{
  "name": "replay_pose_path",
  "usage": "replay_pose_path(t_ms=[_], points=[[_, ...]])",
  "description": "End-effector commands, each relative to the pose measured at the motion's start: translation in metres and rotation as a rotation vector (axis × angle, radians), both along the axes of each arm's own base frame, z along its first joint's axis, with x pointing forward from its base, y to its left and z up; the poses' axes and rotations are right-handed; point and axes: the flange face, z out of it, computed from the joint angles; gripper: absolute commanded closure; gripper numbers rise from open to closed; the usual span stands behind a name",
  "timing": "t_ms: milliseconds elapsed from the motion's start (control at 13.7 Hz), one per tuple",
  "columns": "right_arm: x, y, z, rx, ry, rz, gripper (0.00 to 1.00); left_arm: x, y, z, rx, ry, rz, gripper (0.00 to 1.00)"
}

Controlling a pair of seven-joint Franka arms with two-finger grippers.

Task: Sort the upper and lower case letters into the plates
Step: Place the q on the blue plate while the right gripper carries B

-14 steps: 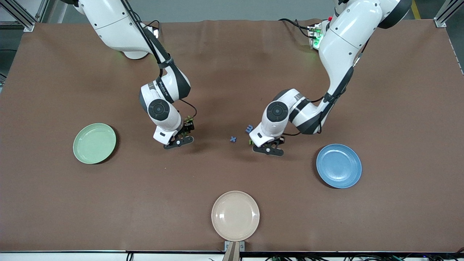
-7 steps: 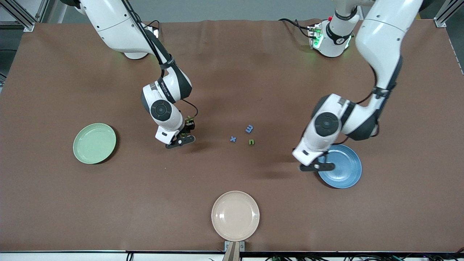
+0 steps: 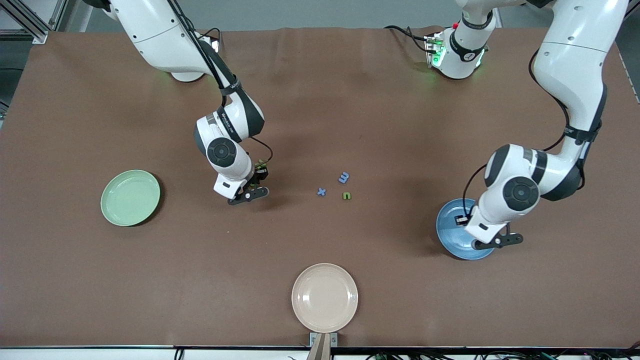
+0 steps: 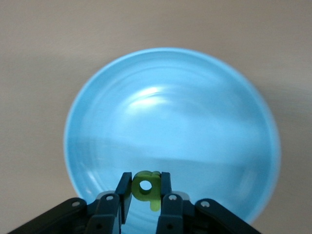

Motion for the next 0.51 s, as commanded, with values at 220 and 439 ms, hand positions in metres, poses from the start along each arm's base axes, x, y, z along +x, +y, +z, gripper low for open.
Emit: replay_pose_path(t_ms=[220, 439], points=[[-0.006, 0.000, 0.004, 0.013, 0.015, 0.004, 0.84, -0.001, 0.015, -0.013, 0.005, 0.018, 0.020, 0.26], [0.005, -0.021, 0.044, 0.009, 0.033, -0.027, 0.87, 0.005, 0.016, -0.001, 0.006, -0.005, 0.029, 0.00]])
